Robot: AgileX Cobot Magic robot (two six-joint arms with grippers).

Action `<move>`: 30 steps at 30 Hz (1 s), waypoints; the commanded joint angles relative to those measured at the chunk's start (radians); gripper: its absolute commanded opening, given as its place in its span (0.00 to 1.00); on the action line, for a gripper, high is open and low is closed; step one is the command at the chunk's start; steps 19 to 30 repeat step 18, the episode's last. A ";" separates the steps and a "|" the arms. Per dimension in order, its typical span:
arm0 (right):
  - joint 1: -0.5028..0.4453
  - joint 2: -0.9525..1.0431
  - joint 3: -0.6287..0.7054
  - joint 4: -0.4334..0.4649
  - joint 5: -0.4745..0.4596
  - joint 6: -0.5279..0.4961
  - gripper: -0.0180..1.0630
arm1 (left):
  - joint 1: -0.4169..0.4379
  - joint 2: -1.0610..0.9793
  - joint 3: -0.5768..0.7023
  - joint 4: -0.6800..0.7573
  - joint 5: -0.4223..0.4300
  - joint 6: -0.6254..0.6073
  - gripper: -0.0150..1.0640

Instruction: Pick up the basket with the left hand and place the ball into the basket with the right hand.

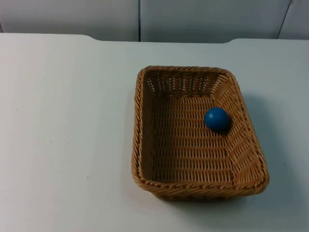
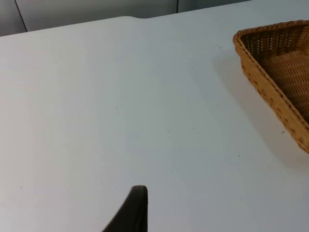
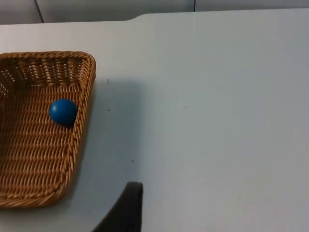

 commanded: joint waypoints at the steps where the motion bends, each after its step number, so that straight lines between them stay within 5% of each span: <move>1: -0.008 -0.002 0.008 0.001 -0.010 0.001 0.99 | 0.001 -0.005 0.009 0.000 -0.012 -0.005 0.90; 16: -0.008 -0.002 0.008 0.001 -0.010 0.001 0.99 | 0.154 -0.005 0.009 0.000 -0.012 -0.005 0.90; 30: -0.008 -0.002 0.008 0.001 -0.010 0.001 0.99 | 0.164 -0.005 0.009 0.000 -0.012 -0.005 0.90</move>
